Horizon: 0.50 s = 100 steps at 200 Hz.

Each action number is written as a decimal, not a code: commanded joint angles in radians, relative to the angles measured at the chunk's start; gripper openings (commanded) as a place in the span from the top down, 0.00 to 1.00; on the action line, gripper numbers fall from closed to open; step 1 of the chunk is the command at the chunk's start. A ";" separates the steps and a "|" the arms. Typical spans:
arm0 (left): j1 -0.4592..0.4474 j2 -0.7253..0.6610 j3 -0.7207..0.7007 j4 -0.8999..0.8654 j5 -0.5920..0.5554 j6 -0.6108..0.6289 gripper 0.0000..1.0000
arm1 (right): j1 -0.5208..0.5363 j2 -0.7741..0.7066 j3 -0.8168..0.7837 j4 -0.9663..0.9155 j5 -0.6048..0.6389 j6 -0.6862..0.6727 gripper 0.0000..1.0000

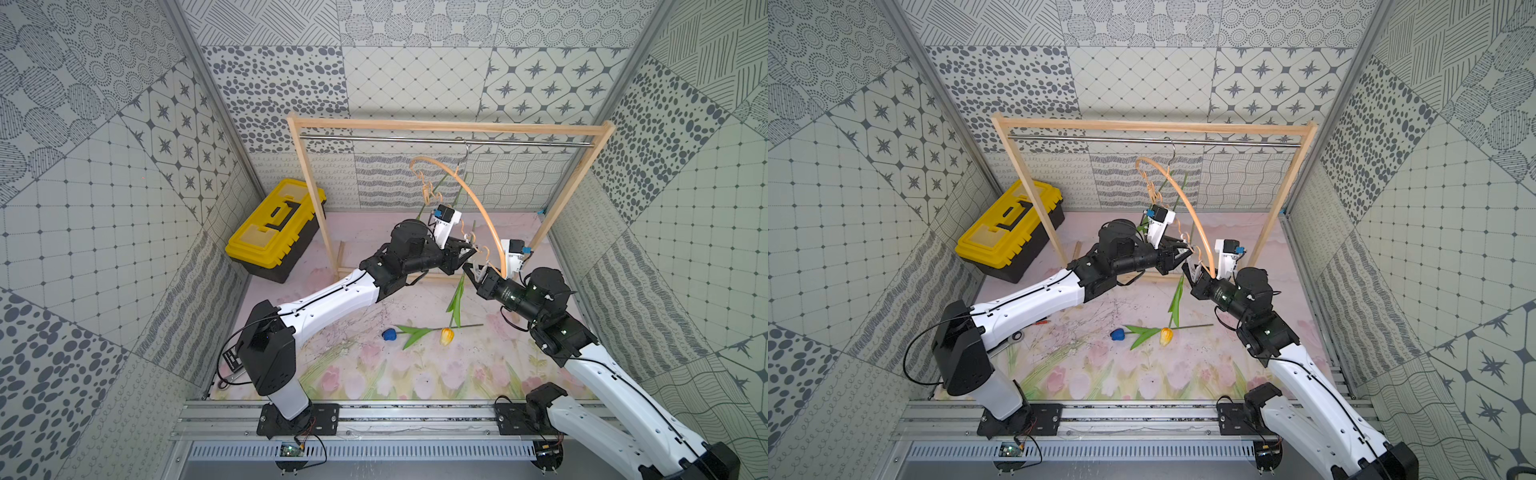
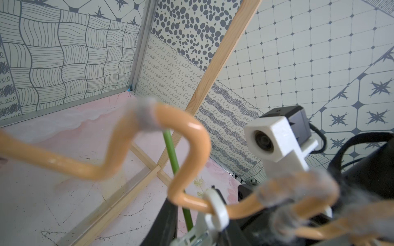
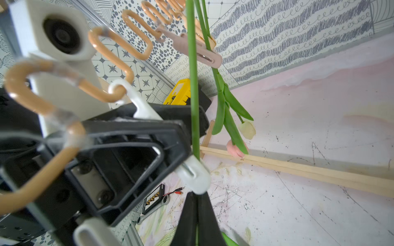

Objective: Dry the flowers on a clothes hanger
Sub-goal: Clamp the flower onto the hanger.

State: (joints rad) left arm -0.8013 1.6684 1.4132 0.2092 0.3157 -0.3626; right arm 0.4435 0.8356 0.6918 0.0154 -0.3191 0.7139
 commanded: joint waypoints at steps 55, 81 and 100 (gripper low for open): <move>-0.002 -0.017 -0.009 0.056 0.048 -0.024 0.84 | 0.000 -0.015 0.006 0.096 -0.022 -0.043 1.00; -0.002 -0.027 -0.011 0.056 0.051 -0.030 0.85 | 0.000 -0.002 0.018 0.083 -0.015 -0.054 1.00; -0.003 -0.035 -0.011 0.053 0.049 -0.030 0.85 | 0.000 -0.002 0.015 0.076 -0.009 -0.067 1.00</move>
State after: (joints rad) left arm -0.8013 1.6562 1.4040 0.2188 0.3107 -0.3717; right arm 0.4412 0.8383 0.6937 0.0261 -0.3294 0.6857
